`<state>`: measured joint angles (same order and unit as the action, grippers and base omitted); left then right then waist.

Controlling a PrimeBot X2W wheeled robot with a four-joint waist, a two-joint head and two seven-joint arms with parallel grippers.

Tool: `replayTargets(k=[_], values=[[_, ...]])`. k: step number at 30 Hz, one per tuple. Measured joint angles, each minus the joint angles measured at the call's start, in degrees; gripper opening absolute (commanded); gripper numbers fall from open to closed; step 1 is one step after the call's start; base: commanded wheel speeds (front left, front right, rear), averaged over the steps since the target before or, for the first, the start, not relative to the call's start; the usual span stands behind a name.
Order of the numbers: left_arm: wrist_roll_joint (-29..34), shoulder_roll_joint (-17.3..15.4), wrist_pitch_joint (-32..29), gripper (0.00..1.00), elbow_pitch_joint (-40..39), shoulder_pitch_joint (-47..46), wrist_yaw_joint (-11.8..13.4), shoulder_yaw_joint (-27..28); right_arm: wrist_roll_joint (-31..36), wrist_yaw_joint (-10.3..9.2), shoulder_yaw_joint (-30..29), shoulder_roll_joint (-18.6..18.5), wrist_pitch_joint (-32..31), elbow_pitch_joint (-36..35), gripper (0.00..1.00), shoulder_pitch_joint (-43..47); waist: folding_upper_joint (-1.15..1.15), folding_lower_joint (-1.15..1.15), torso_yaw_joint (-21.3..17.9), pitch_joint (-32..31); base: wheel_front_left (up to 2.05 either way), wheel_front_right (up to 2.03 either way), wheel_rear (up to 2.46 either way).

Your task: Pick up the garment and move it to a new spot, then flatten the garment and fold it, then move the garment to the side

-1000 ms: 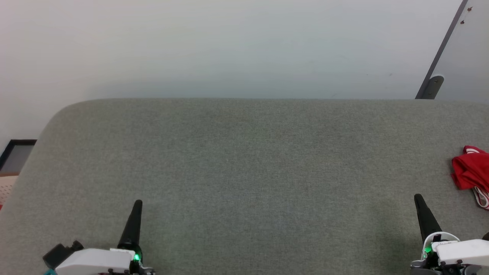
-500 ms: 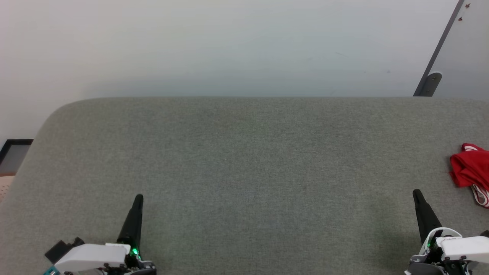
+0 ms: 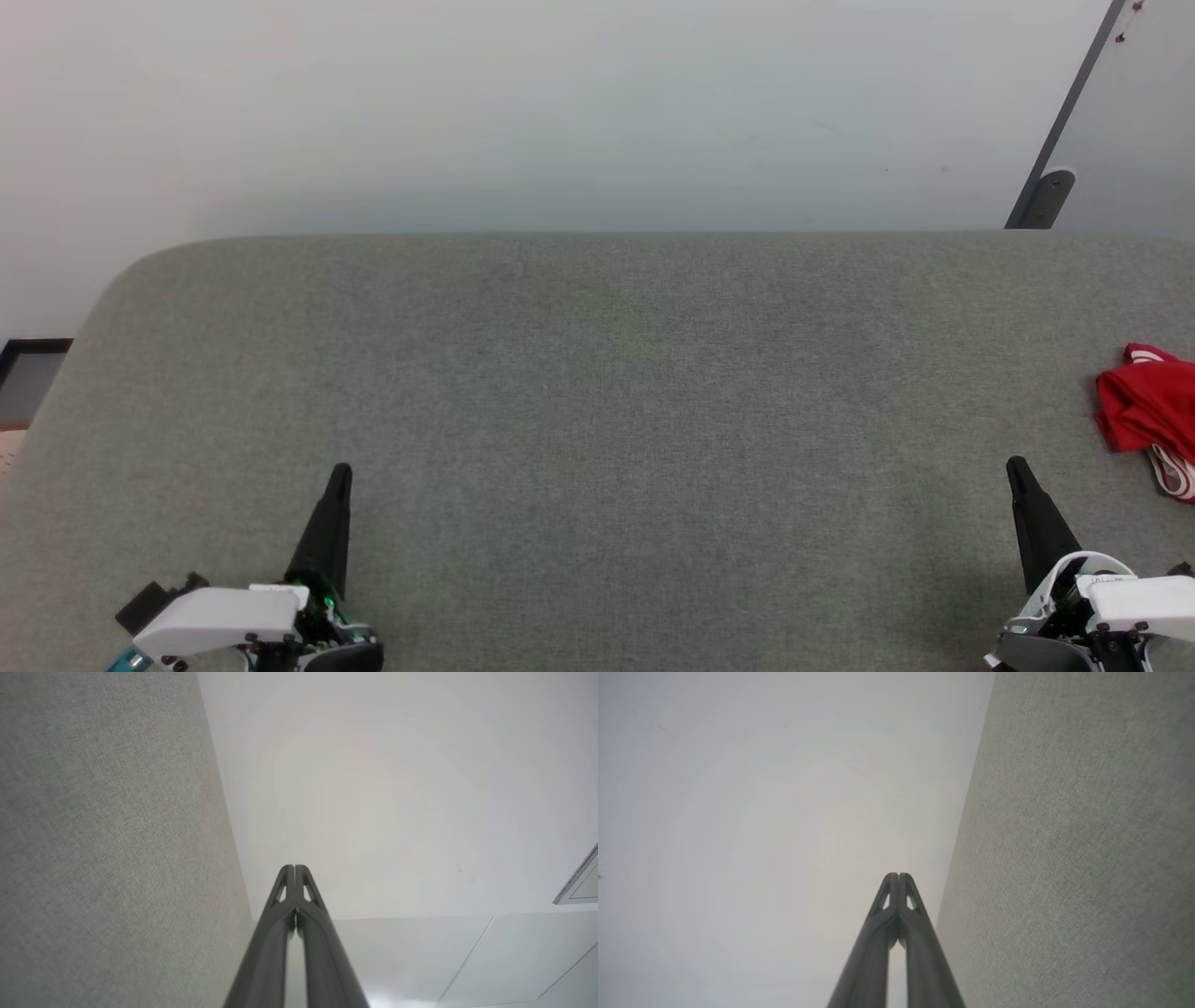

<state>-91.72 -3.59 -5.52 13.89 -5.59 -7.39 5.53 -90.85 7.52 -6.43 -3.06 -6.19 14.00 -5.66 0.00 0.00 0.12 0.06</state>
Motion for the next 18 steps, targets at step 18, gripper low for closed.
replayTargets(k=[18], values=[[-1.2, 0.2, -0.5, 0.00, 0.2, -0.4, 0.0, 0.3, -1.5, 0.00, -0.1, 0.1, -0.4, 0.0, 0.00, -0.5, 0.00, 0.00, -0.1, 0.1, 0.00, 0.00, 0.00]])
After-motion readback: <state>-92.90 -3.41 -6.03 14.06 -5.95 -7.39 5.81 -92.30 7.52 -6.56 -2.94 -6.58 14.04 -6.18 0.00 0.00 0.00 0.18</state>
